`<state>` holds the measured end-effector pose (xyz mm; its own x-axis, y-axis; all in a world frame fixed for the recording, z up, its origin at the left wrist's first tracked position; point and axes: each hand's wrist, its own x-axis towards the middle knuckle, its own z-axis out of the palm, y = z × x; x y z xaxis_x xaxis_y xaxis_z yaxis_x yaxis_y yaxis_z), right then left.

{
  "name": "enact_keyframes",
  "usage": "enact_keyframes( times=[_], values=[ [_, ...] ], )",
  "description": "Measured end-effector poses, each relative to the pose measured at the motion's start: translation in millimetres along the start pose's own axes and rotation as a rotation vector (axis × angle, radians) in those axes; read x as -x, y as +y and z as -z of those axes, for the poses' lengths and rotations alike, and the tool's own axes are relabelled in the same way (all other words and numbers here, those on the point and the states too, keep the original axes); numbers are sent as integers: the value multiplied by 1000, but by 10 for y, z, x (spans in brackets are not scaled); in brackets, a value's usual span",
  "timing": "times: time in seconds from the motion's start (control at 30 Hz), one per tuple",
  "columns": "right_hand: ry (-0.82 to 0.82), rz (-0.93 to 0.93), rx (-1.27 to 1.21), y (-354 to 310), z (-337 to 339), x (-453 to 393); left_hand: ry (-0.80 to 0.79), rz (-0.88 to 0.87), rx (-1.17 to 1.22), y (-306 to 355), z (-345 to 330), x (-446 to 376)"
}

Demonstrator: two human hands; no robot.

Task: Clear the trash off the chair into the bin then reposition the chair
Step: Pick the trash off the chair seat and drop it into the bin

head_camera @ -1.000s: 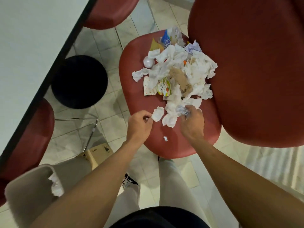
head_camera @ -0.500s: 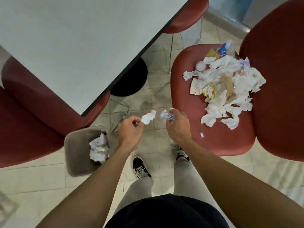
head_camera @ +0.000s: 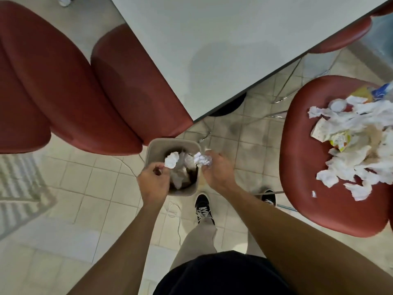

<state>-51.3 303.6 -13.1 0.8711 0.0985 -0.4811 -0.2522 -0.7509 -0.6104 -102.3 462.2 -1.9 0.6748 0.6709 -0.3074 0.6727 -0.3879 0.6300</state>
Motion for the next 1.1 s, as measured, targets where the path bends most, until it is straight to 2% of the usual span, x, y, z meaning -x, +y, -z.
enact_keyframes(
  times=[0.13,0.27,0.5,0.77,1.0,1.1],
  values=[
    [-74,33,-16,-192,-238,-13,28,22,10,-197,96,-118],
    [-146,52,-24,-246,-366,-37,-38,17,58,-293,67,-193],
    [-143,30,-29,-152,-276,-74,-95,-38,14,-267,-58,-227],
    [-77,-50,-68,308,184,-88,-183,-60,-40,113,-353,-59],
    [29,-164,-129,1039,884,-17,-378,-212,-55,713,-1015,259],
    [78,-216,-154,1410,1232,27,-436,-325,-181,983,-1350,426]
  ],
)
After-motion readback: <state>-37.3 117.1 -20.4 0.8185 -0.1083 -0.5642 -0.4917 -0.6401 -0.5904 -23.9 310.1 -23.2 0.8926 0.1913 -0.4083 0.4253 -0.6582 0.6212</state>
